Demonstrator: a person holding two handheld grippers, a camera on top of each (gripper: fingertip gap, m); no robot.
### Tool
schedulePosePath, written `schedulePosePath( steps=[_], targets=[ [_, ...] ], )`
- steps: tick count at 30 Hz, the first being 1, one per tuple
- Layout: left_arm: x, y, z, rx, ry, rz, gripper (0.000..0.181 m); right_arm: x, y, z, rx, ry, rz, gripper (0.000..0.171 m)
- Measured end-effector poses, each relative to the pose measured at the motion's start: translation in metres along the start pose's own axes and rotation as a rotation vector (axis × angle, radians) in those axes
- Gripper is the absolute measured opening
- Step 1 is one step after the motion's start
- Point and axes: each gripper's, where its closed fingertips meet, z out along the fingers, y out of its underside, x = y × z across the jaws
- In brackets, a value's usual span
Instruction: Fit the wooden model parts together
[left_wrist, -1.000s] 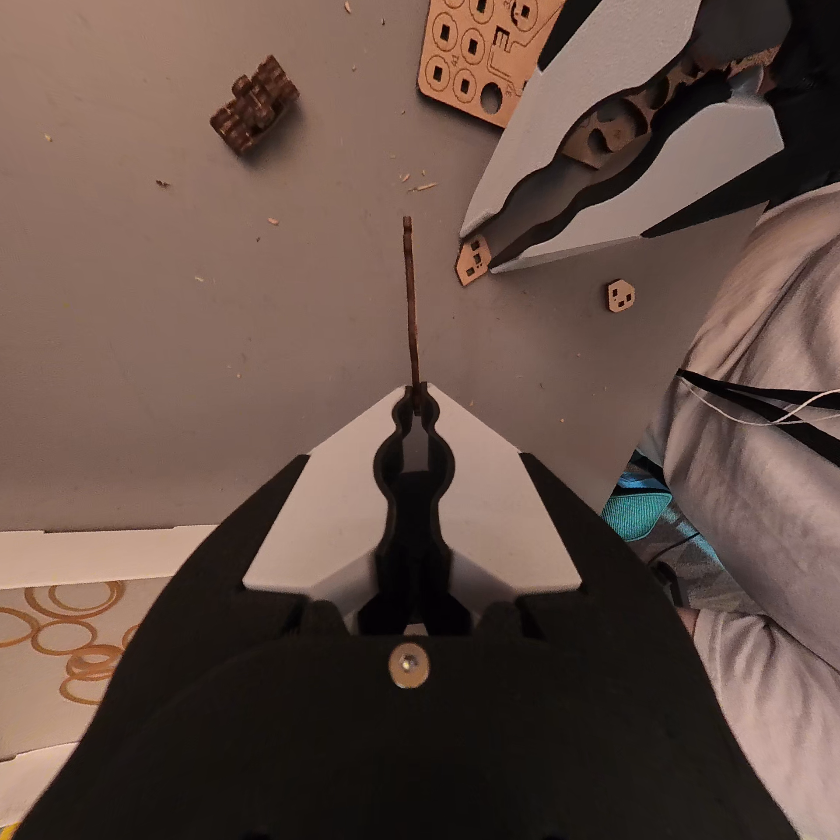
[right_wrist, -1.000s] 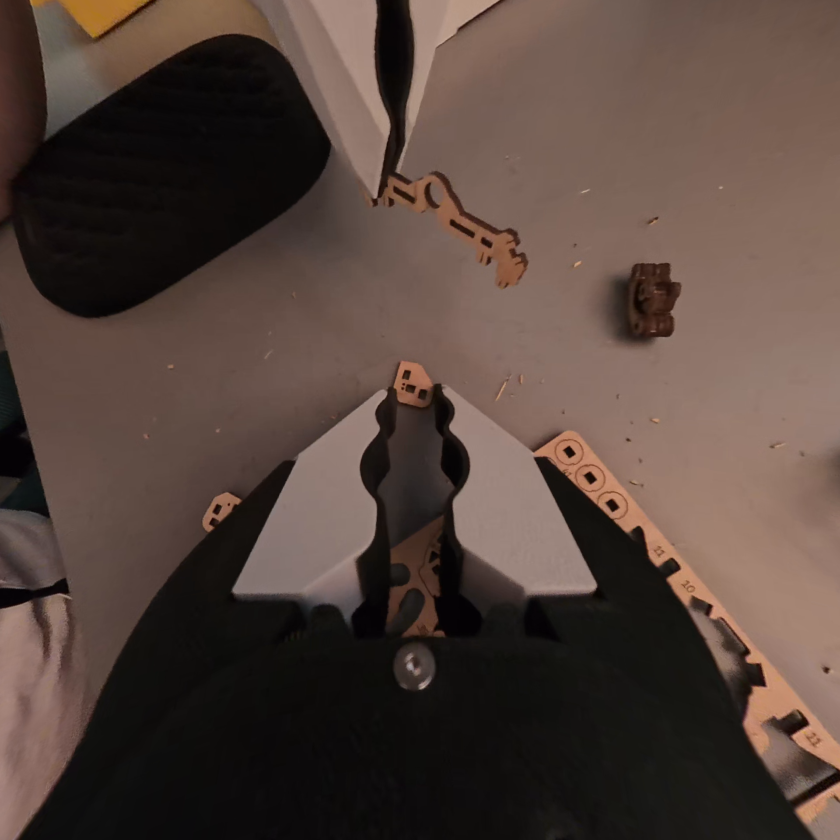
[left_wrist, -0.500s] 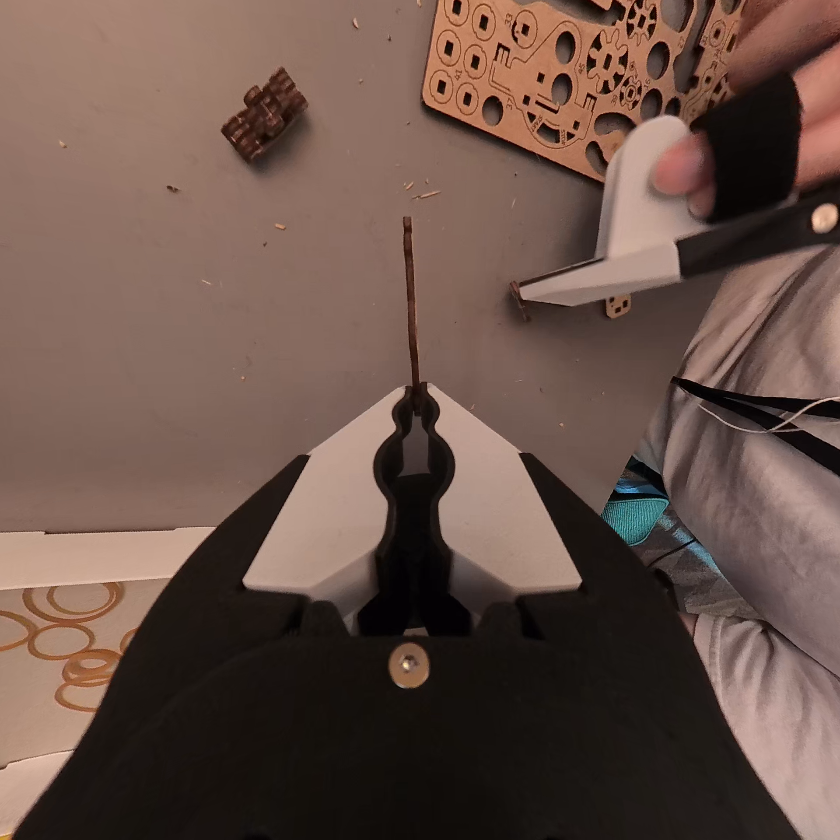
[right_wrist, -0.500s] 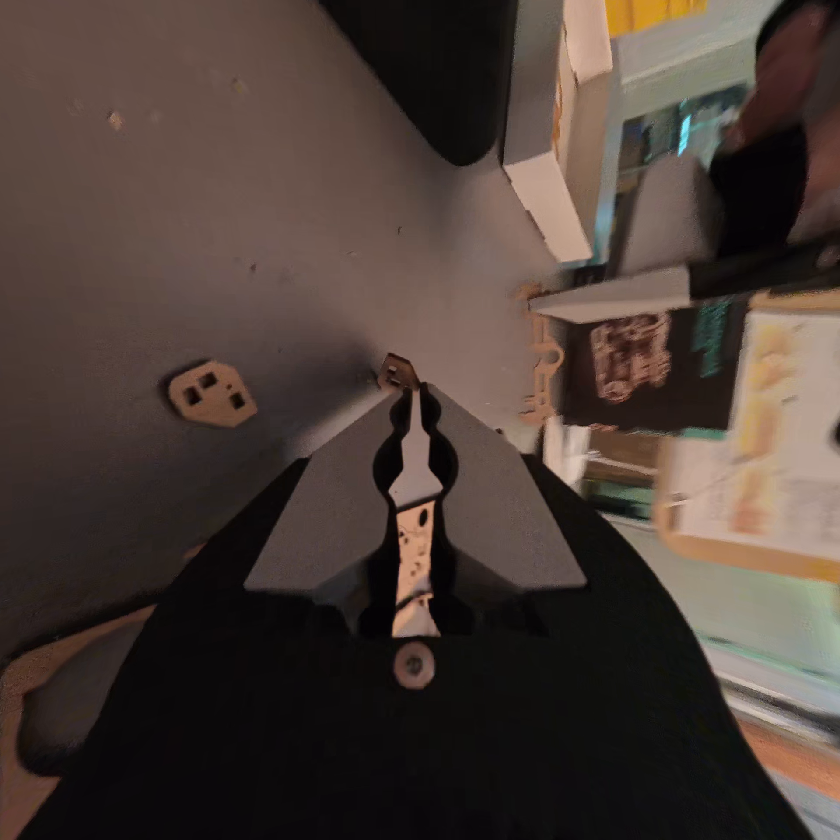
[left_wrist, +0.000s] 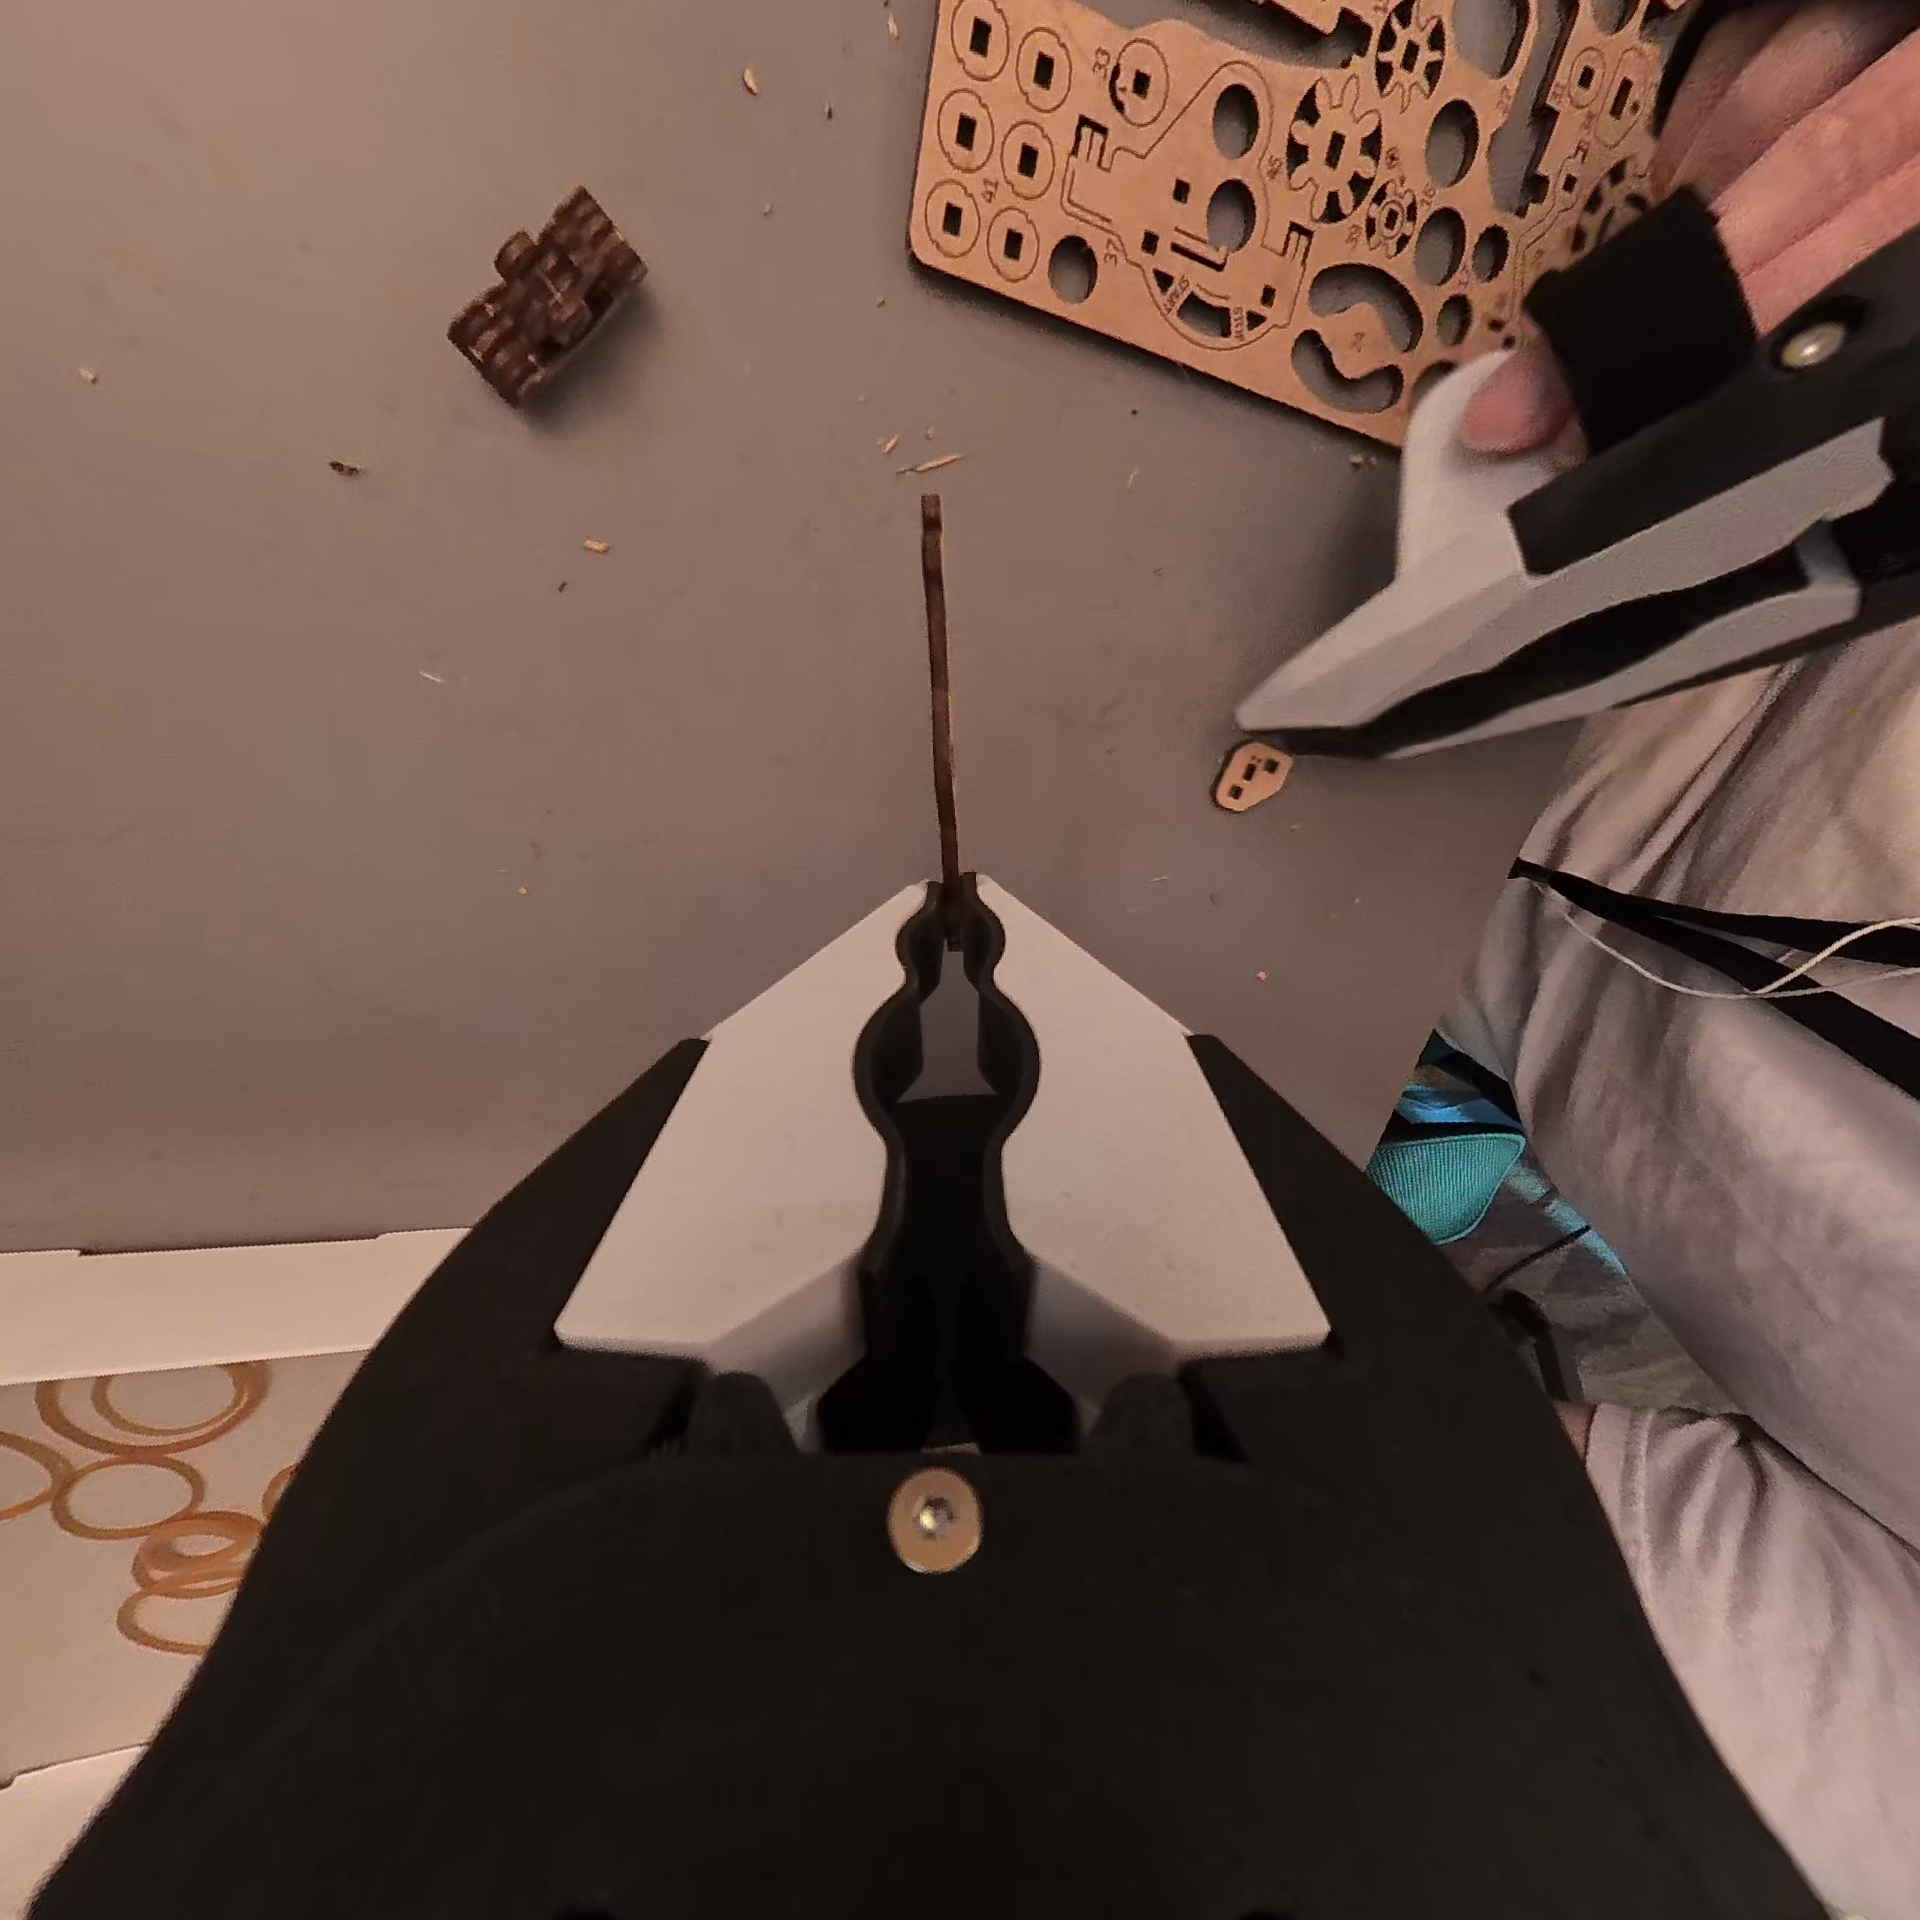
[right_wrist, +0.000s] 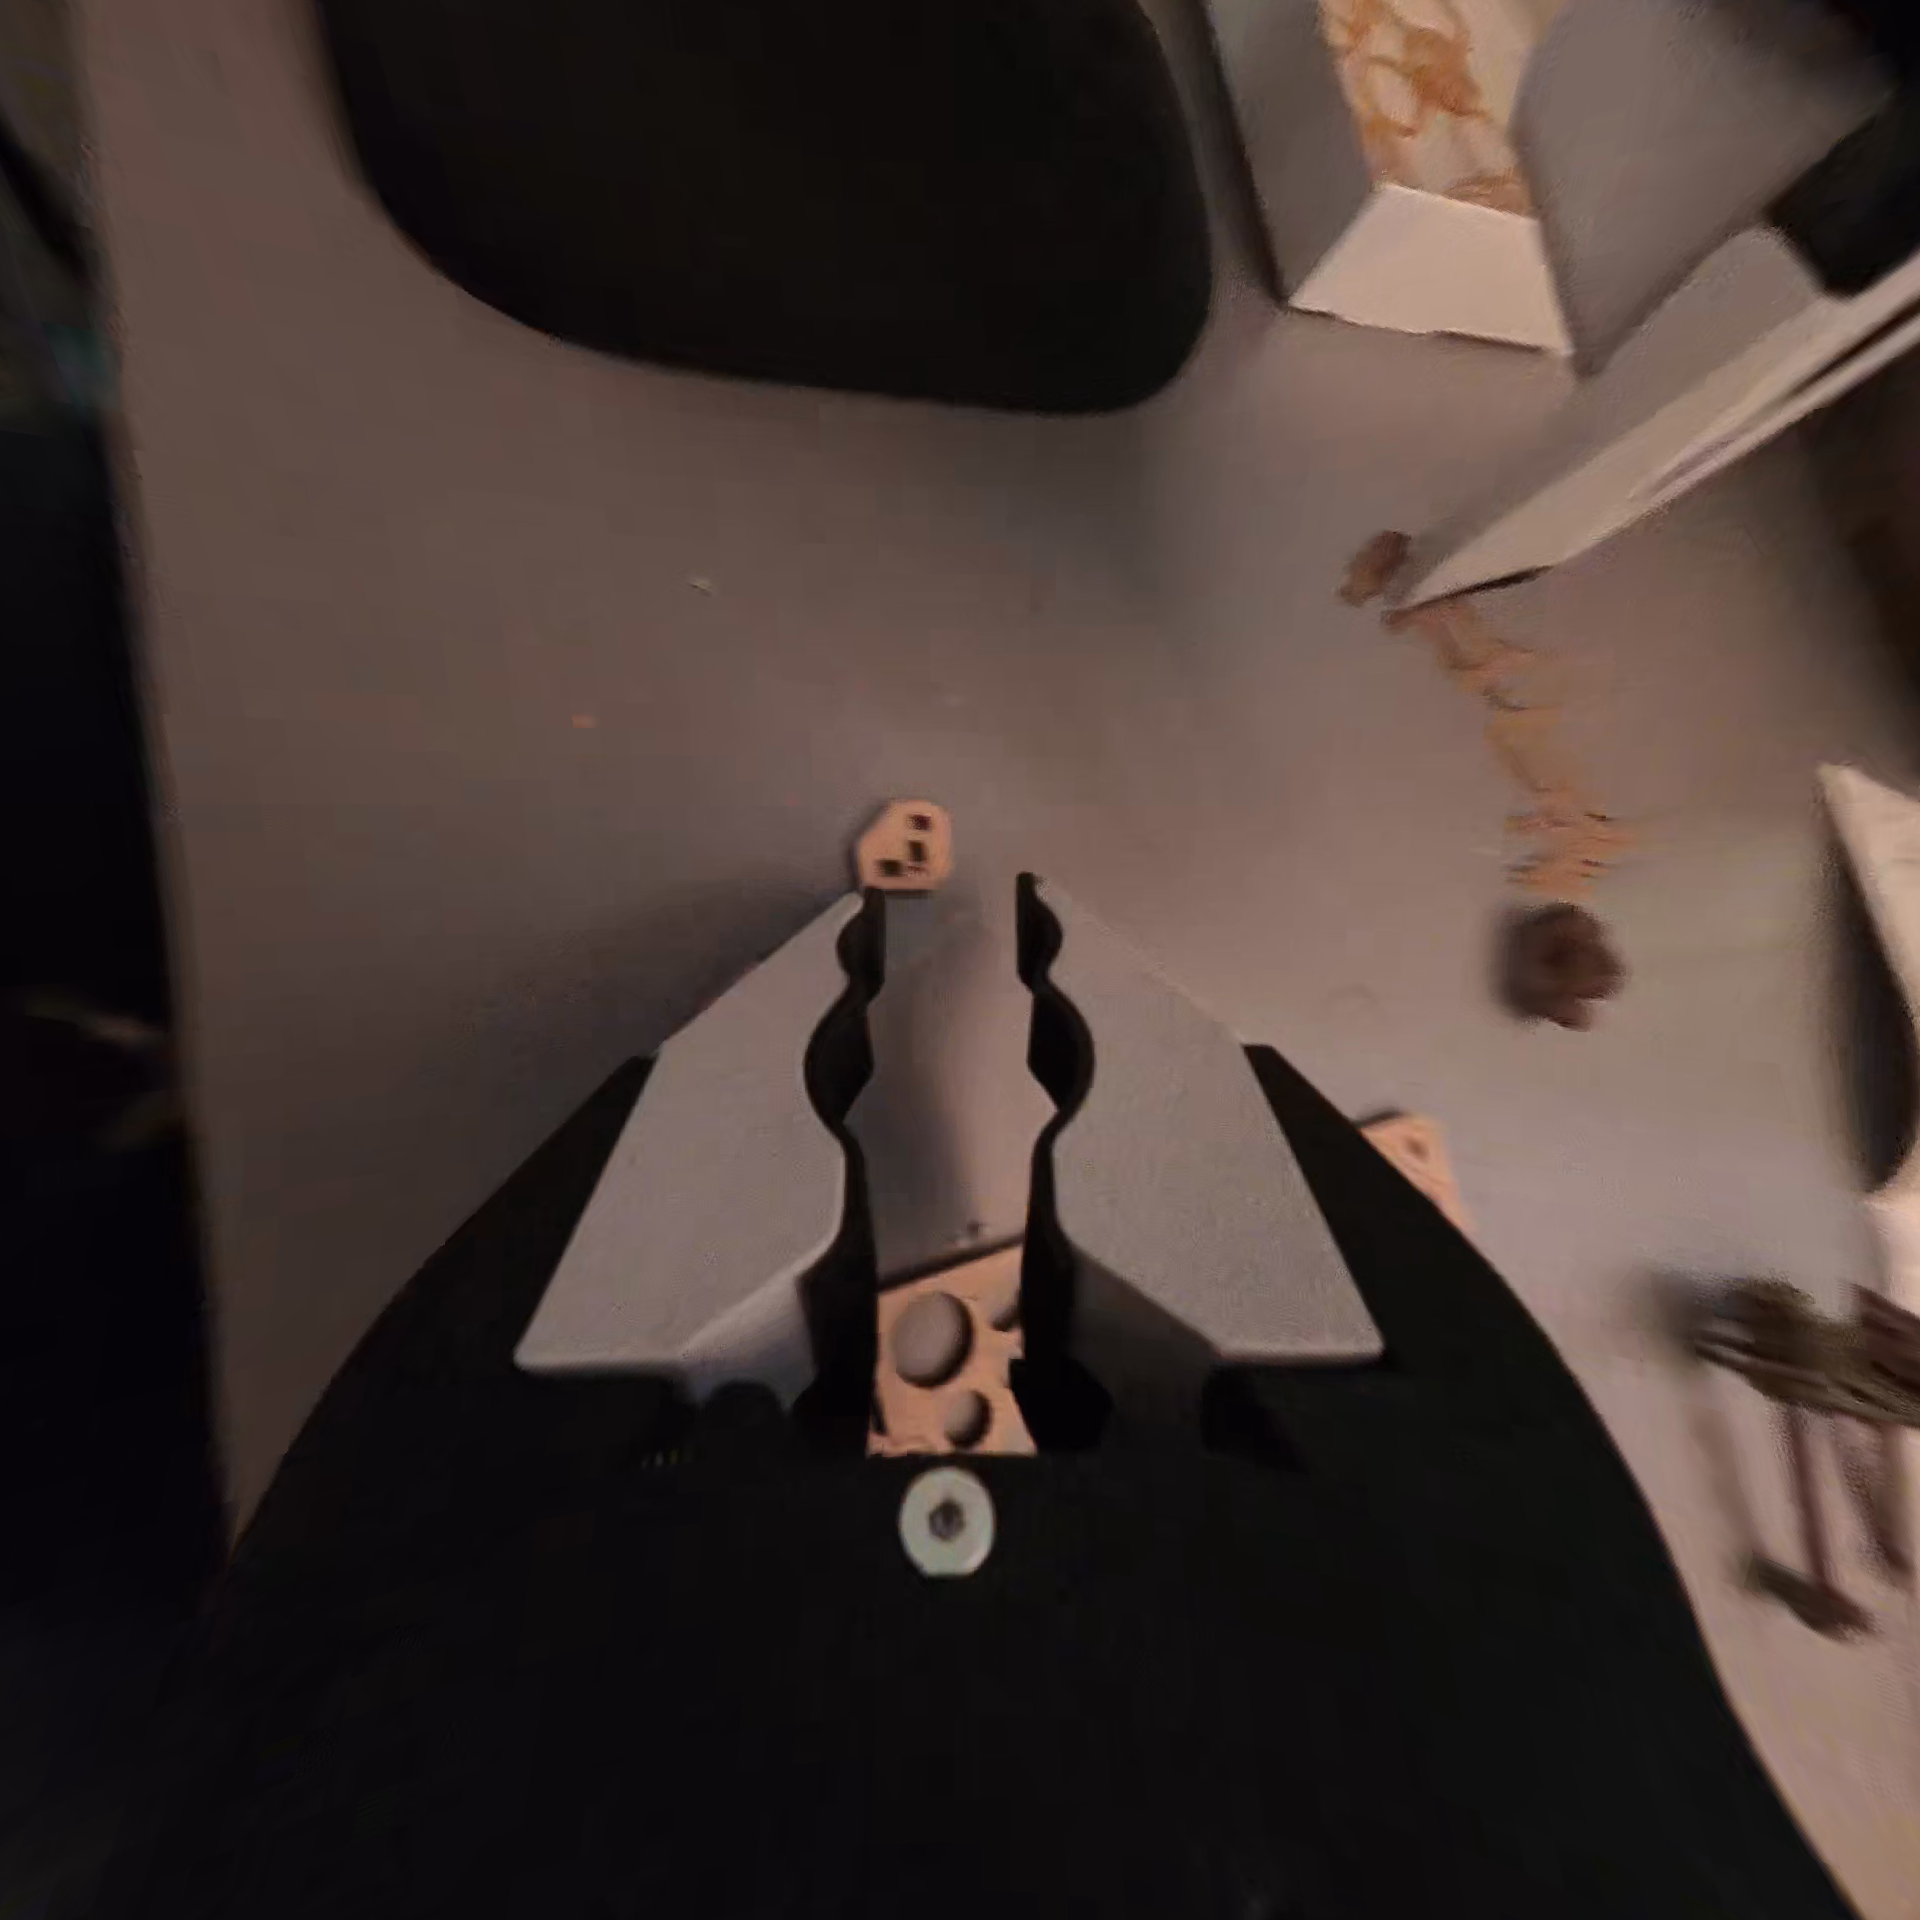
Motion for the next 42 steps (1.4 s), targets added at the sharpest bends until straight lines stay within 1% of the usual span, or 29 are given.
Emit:
schedulePosePath(
  steps=[1,2,3,4,5,7,9,12,14,20,25,29,31,34,35,39,42],
  targets=[
    [0.001,0.0,0.0,-0.001,0.0,0.004,0.001,-0.004,-0.002,-0.001,0.017,-0.036,0.0,0.024],
    [0.001,0.001,-0.001,0.0,-0.001,0.006,0.001,0.002,-0.002,-0.002,0.016,-0.003,-0.028,0.023],
    [0.001,0.0,-0.001,0.002,-0.002,0.006,0.001,0.008,0.003,-0.002,-0.007,0.029,-0.055,0.017],
    [0.001,0.0,-0.002,0.006,-0.003,0.006,0.001,0.007,0.009,-0.001,-0.046,0.007,-0.05,0.007],
    [0.002,0.0,-0.003,0.01,-0.002,0.006,0.001,0.002,0.011,0.0,-0.062,-0.043,-0.007,0.0],
    [0.003,0.0,-0.004,0.012,-0.002,0.012,0.001,-0.006,0.006,0.001,-0.051,-0.113,0.077,0.0],
    [0.004,0.0,-0.004,0.013,-0.002,0.016,0.001,-0.006,0.001,0.005,-0.027,-0.111,0.094,0.001],
    [0.005,0.0,-0.005,0.014,-0.001,0.021,0.001,0.001,-0.007,0.012,0.004,-0.058,0.106,0.019],
    [0.006,0.0,-0.004,0.011,0.001,0.023,0.001,0.0,-0.013,0.017,0.024,-0.064,0.115,0.025],
    [0.008,-0.001,-0.004,0.009,0.002,0.032,0.001,-0.001,-0.025,0.028,0.048,-0.081,0.1,0.025],
    [0.009,0.0,-0.002,0.002,0.006,0.031,0.001,0.029,-0.02,0.036,0.022,0.036,0.204,0.024],
    [0.008,-0.001,-0.001,0.001,0.01,0.031,0.001,0.043,-0.009,0.023,0.033,0.067,0.269,0.024],
    [0.008,-0.001,-0.001,0.0,0.01,0.03,0.001,0.043,-0.004,0.016,0.041,0.049,0.278,0.024],
    [0.008,-0.001,0.0,-0.001,0.01,0.029,0.001,0.029,0.007,0.014,0.002,-0.005,0.245,0.02],
    [0.008,-0.001,0.0,-0.002,0.011,0.029,0.001,0.026,0.004,0.014,0.017,-0.009,0.239,0.018],
    [0.008,-0.002,0.001,-0.007,0.012,0.03,0.001,0.015,-0.006,0.019,0.048,-0.023,0.24,0.017],
    [0.008,-0.001,0.004,-0.015,0.016,0.027,0.001,0.011,-0.013,0.024,0.06,0.005,0.214,0.016]
  ],
)
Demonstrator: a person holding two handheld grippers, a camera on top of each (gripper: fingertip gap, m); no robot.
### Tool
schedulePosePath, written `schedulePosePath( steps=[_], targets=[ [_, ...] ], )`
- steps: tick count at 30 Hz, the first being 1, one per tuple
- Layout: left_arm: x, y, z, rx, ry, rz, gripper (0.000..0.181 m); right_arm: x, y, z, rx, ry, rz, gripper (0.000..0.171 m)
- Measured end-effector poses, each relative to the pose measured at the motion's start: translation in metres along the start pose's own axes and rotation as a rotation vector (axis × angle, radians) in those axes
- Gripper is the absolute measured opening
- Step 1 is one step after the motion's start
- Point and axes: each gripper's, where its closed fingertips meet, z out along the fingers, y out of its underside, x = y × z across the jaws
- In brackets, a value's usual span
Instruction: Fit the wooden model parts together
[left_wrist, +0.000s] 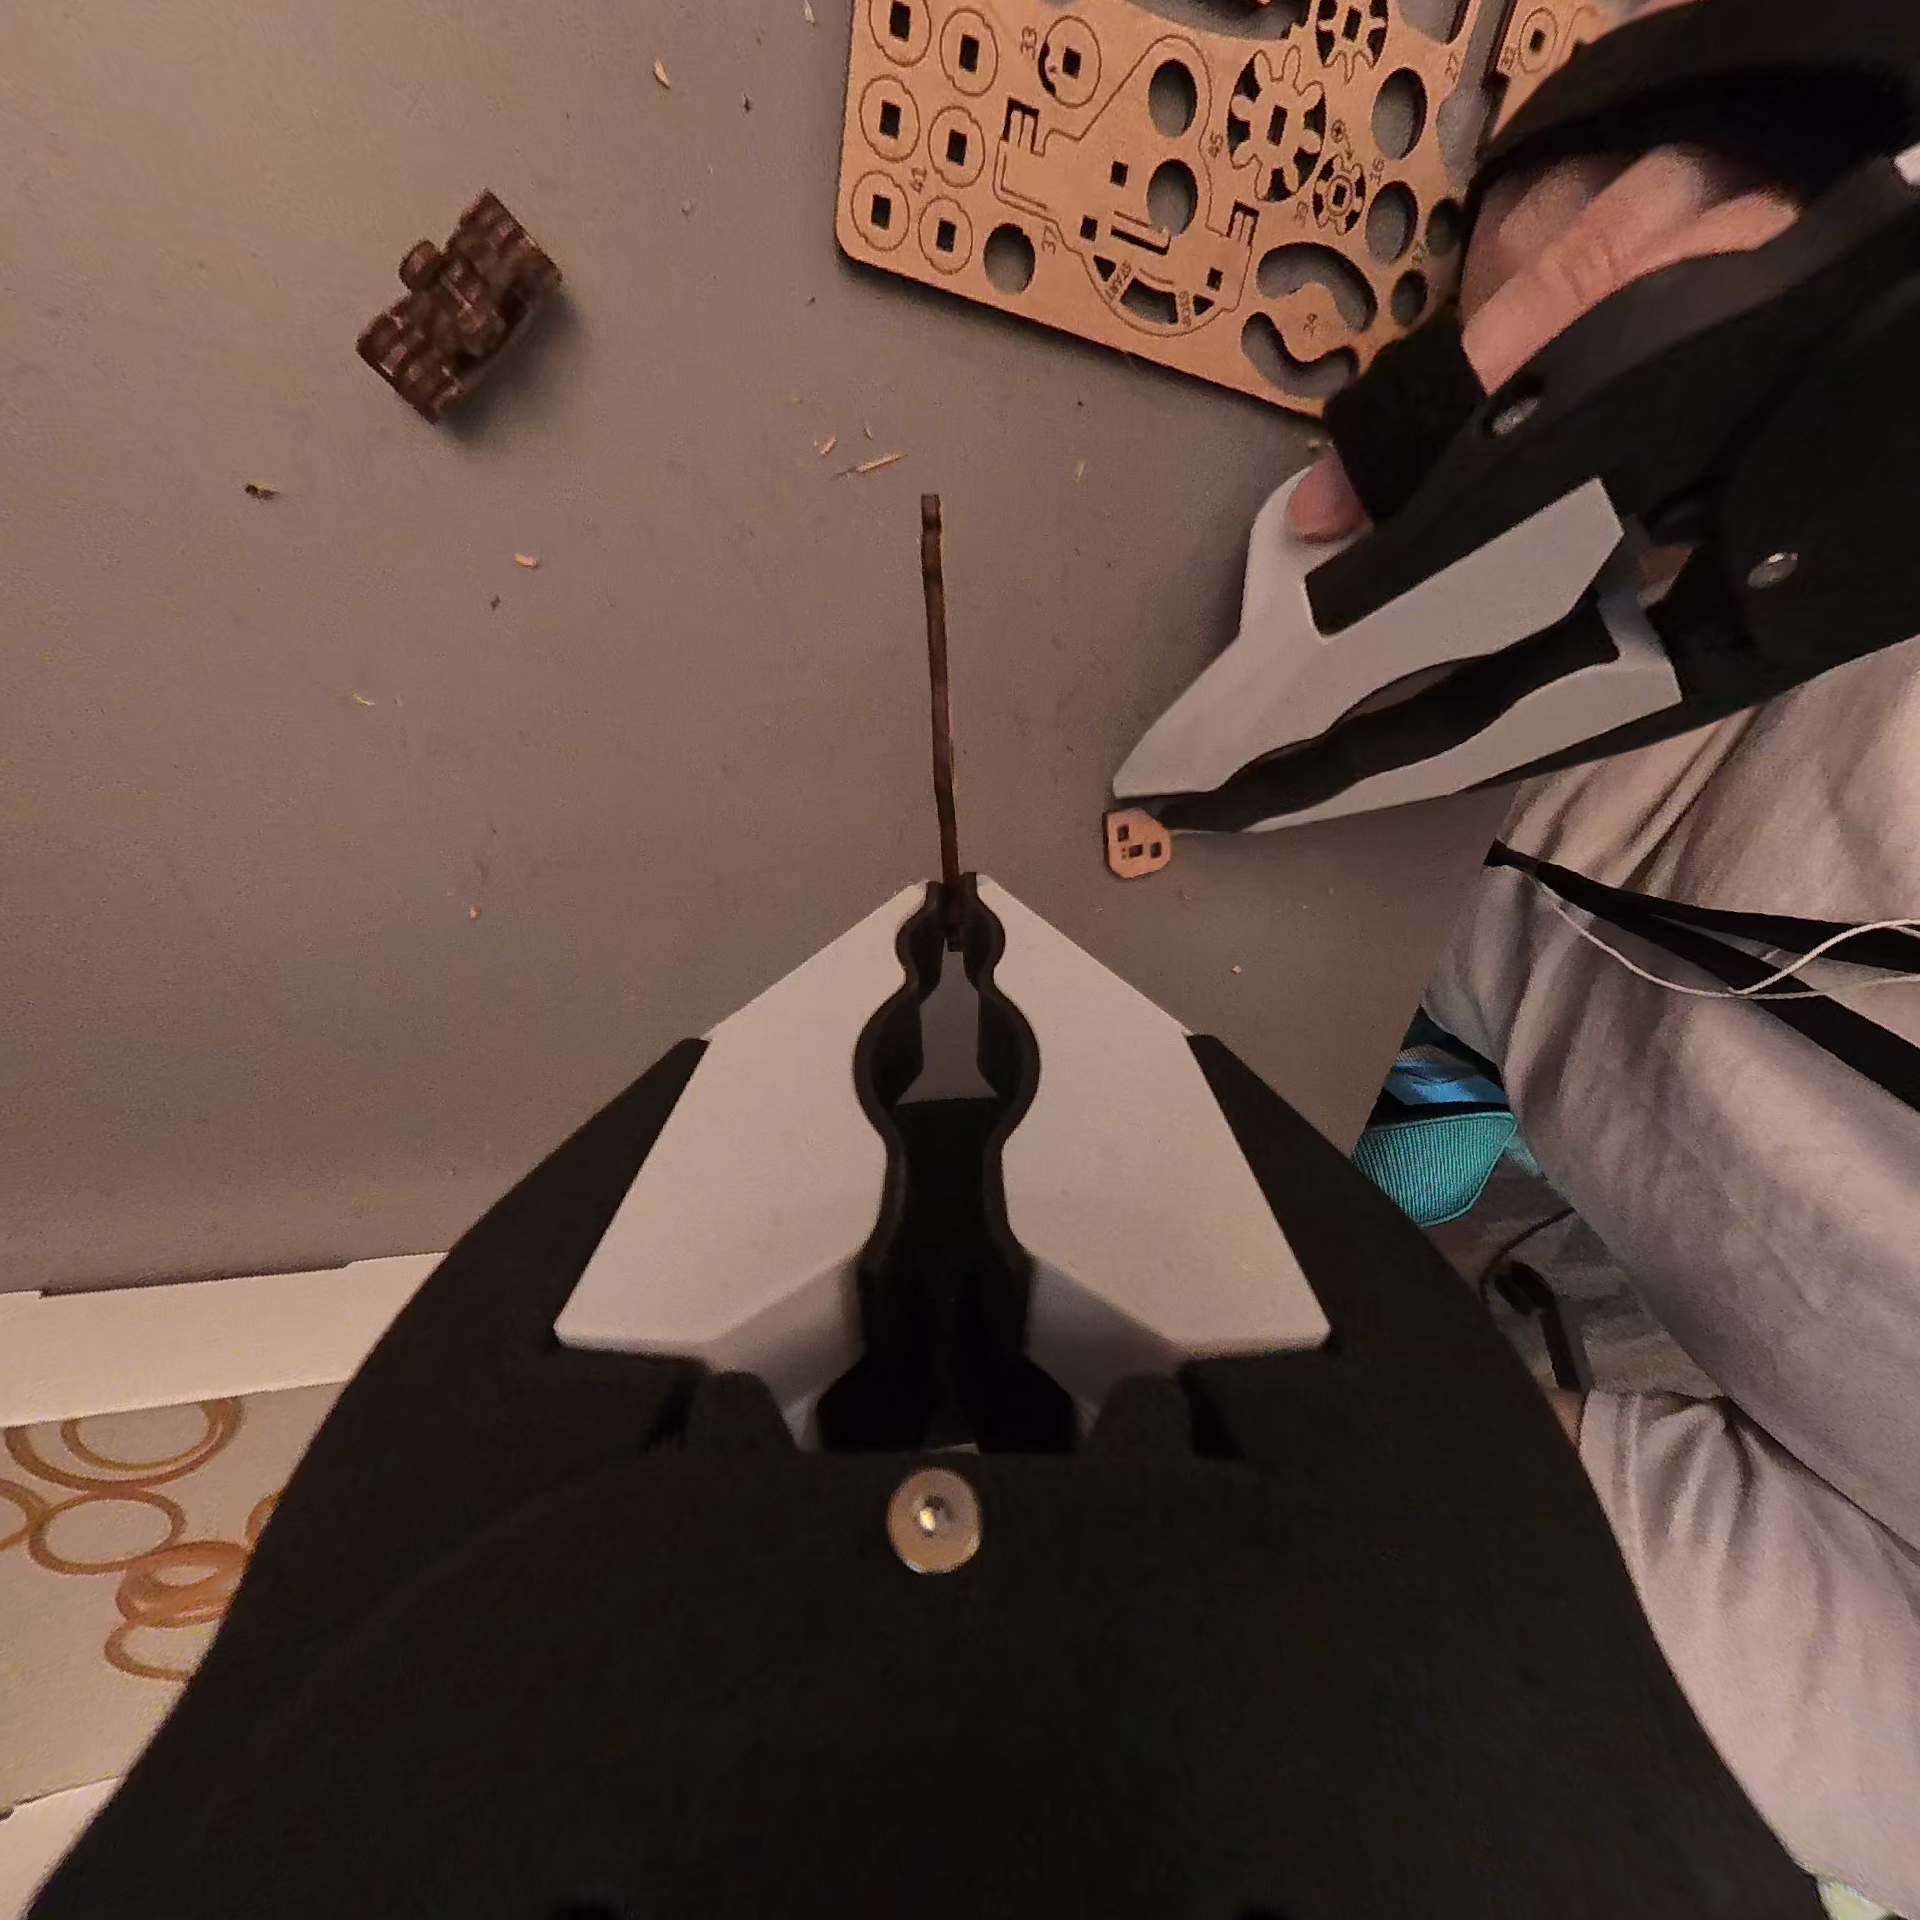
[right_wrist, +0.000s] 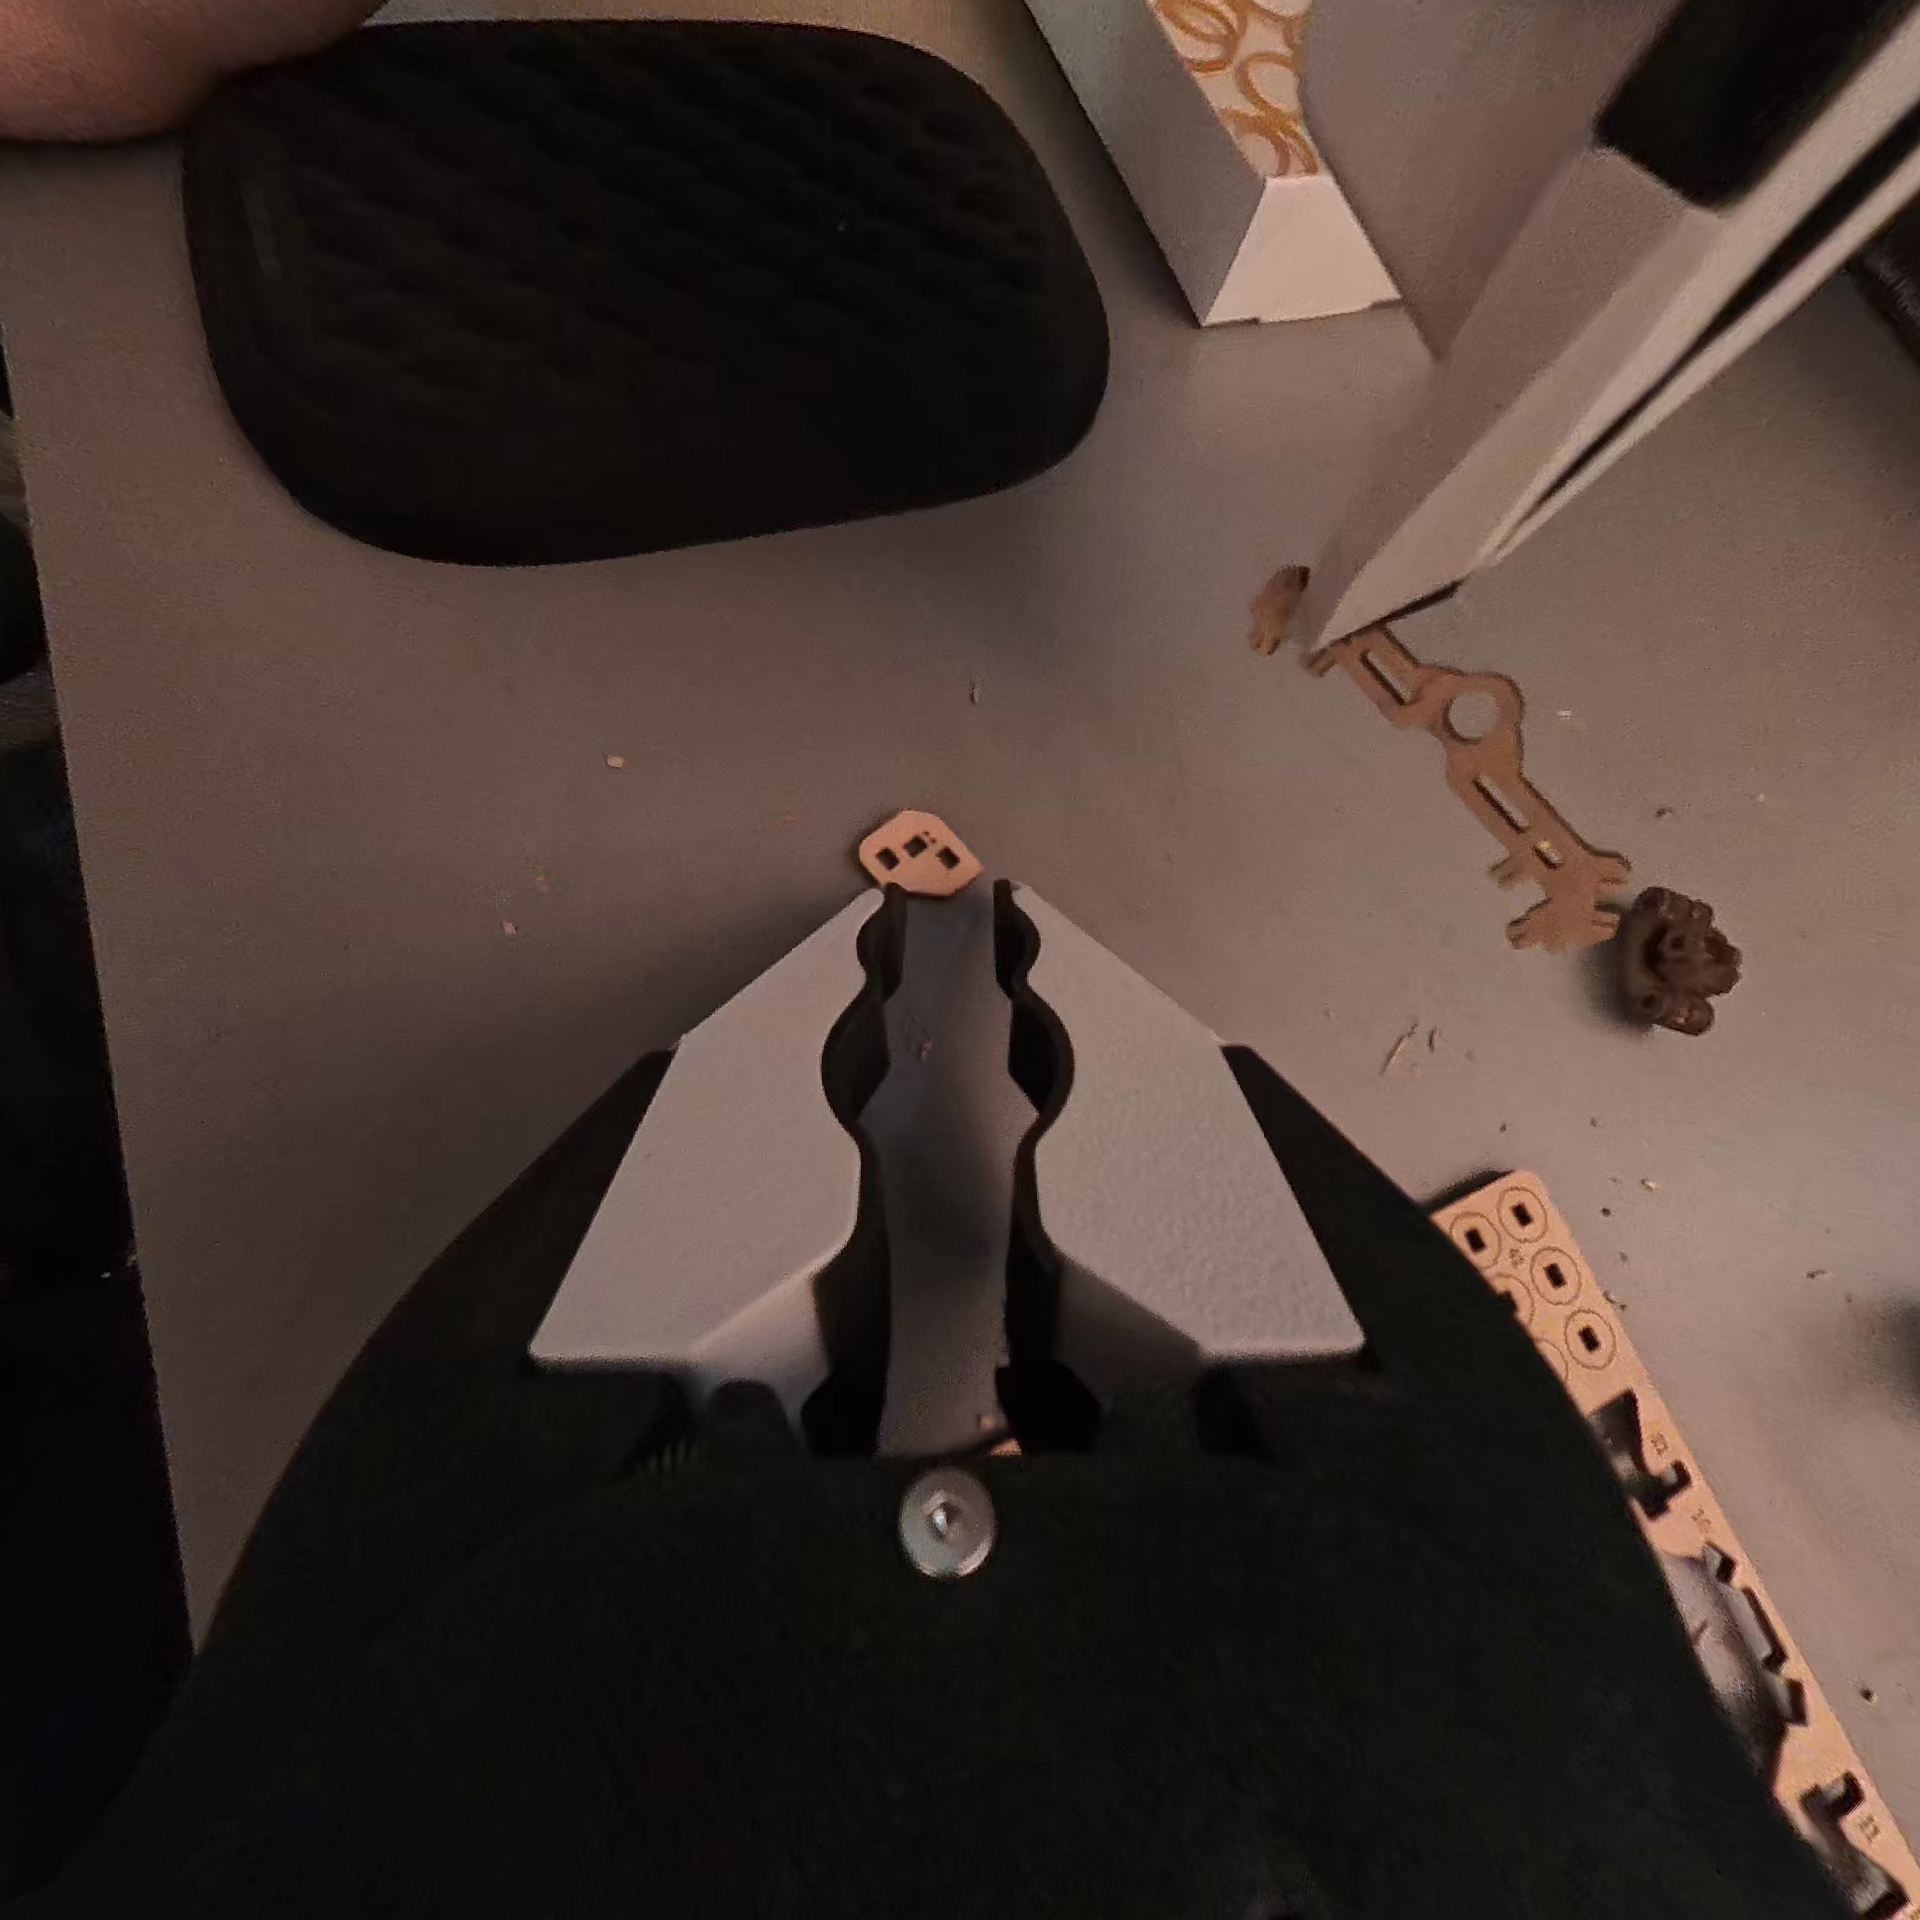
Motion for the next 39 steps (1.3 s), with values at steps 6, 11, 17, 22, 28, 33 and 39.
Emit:
schedulePosePath(
  steps=[6,11,17,22,28,33,39],
  targets=[
    [0.0,0.0,0.001,-0.002,0.002,0.002,0.001,0.002,0.0,-0.001,0.002,0.041,0.013,0.02],
    [-0.001,0.0,0.001,-0.004,0.002,-0.005,0.001,0.003,0.004,-0.004,-0.027,0.022,0.084,0.02],
    [-0.001,0.0,0.002,-0.005,0.004,-0.005,0.001,-0.016,0.0,-0.003,-0.047,-0.034,0.263,0.021],
    [0.001,0.001,0.002,-0.009,0.003,-0.001,0.001,-0.006,-0.005,0.008,-0.031,-0.004,0.279,0.026],
    [0.001,0.002,-0.001,0.001,0.003,-0.001,0.001,0.001,-0.008,0.011,-0.02,0.015,0.255,0.026],
    [0.001,0.001,-0.002,0.007,0.005,-0.004,0.001,-0.003,-0.007,0.007,0.001,-0.041,0.225,0.026],
    [0.003,0.002,0.0,0.001,0.007,0.004,0.001,-0.002,-0.008,0.013,-0.01,-0.089,0.253,0.021]
  ],
)
